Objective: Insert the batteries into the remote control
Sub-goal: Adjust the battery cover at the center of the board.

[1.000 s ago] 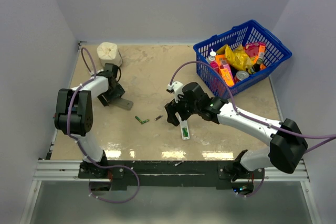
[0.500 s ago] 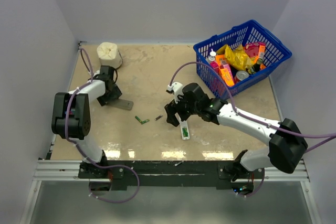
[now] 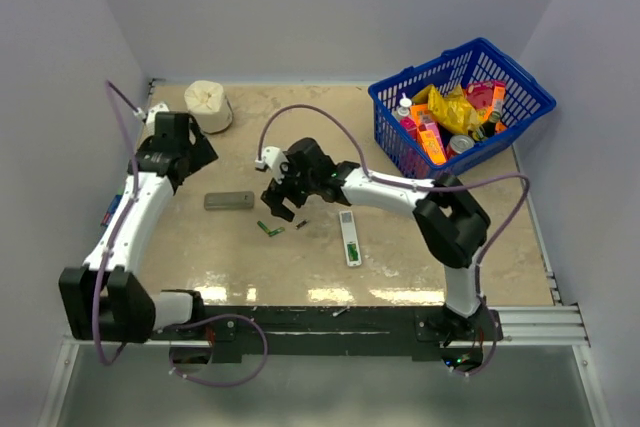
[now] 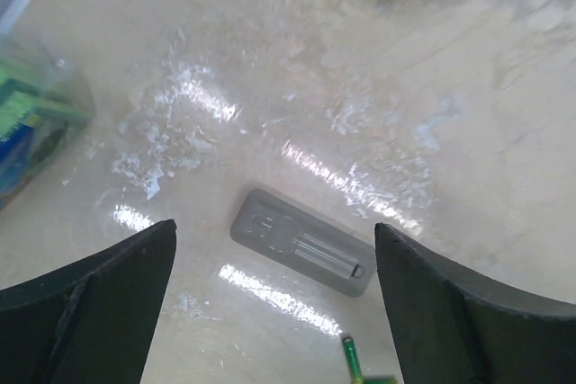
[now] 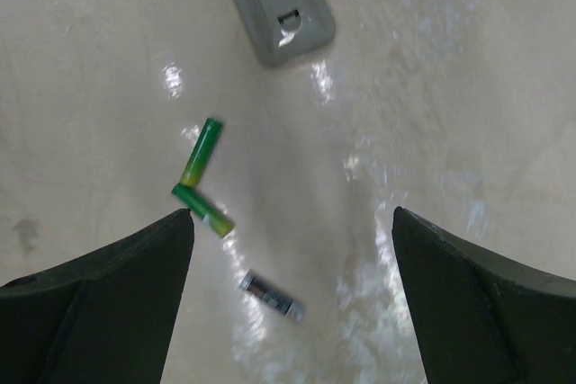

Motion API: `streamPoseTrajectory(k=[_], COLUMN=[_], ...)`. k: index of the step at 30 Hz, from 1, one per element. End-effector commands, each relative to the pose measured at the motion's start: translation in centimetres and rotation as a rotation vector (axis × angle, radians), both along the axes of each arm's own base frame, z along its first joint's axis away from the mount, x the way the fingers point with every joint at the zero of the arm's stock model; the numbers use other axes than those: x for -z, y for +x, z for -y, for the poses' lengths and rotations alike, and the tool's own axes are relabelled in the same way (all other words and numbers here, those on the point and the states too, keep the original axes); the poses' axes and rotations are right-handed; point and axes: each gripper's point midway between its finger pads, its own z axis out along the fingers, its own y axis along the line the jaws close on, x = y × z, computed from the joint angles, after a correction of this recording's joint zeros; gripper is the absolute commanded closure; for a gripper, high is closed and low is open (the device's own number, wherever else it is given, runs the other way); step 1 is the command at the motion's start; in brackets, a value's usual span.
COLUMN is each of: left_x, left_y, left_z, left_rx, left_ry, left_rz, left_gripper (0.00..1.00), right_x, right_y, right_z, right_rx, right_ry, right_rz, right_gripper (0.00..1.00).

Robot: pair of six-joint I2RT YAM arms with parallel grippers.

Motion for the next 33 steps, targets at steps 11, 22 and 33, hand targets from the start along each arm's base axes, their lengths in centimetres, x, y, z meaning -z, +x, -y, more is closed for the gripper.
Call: streamPoseTrajectory(k=[11,22,33], left_x=[-11.2,-11.9,-12.1], left_y=[-3.8,-3.8,-2.7], left_z=[1.0,1.1,1.4], left_rx=[0.054,0.087,0.108], left_ry=[-0.056,-0.013,0.001], left_rz=[0.294,0.297,0.301], left_gripper=[0.01,0.01,0.01], right_x=[3.1,5.4,4.5], right_y=[3.5,2.8,-4.6], right_z=[-10.2,-13.4,-15.0], right_rx=[-0.376,-0.444,-0.668], right_ry=[0.030,0.036,0.038], right_rz=[0.199,0.151,0.174], right_gripper=[0.20,0.47,0.99])
